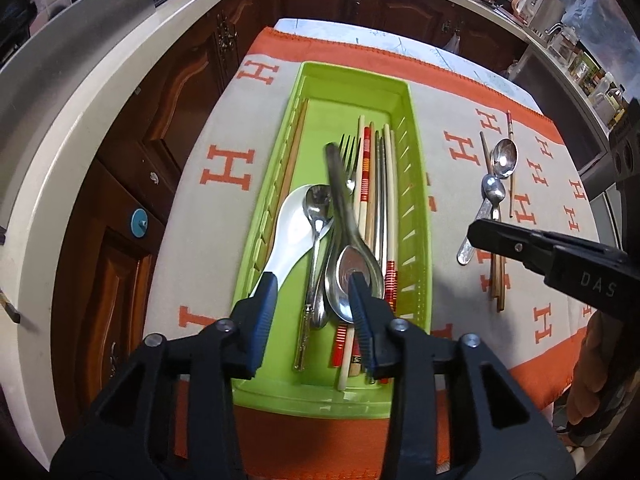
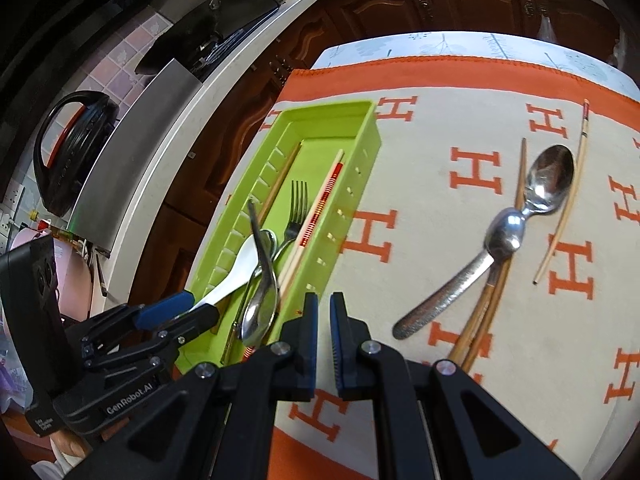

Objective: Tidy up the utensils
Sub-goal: 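Carry both spoons into the green tray and open both tools, then grasp a wooden chopstick with the left tool while the right tool grasps another chopstick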

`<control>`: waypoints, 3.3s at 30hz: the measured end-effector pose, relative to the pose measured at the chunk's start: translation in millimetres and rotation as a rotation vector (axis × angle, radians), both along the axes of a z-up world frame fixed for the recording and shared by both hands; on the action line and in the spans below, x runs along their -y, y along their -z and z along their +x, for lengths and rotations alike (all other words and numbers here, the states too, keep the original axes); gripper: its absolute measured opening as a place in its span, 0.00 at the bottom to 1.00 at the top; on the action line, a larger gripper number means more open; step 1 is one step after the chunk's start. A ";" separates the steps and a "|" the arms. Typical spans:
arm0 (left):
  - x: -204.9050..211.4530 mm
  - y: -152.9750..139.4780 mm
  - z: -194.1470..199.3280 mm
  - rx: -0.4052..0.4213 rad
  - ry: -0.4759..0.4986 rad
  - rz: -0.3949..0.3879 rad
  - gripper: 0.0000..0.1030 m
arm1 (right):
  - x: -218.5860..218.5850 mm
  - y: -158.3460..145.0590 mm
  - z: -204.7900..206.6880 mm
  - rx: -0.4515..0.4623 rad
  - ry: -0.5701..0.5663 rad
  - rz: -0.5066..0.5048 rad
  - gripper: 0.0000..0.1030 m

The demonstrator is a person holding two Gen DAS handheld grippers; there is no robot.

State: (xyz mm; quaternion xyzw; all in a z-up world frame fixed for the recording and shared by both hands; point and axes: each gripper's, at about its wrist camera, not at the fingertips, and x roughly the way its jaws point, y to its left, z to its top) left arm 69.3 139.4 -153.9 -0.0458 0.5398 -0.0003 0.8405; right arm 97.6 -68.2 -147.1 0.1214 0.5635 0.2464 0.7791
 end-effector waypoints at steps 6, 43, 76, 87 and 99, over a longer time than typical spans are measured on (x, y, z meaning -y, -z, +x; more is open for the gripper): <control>11.9 -8.1 0.0 0.005 0.013 0.014 0.33 | 24.3 0.8 -6.4 0.006 0.032 0.007 0.07; 189.9 38.0 78.7 -0.172 0.422 -0.072 0.16 | 159.2 41.4 26.1 -0.092 0.286 0.054 0.10; 214.2 60.2 105.7 -0.192 0.391 0.002 0.05 | 160.4 44.3 28.2 -0.092 0.303 0.046 0.10; 173.9 23.0 76.0 -0.117 0.309 -0.148 0.04 | 173.2 33.5 82.6 -0.099 0.439 0.000 0.25; 111.2 -39.8 94.9 0.032 0.193 -0.169 0.04 | 173.0 45.2 133.9 -0.150 0.560 -0.126 0.25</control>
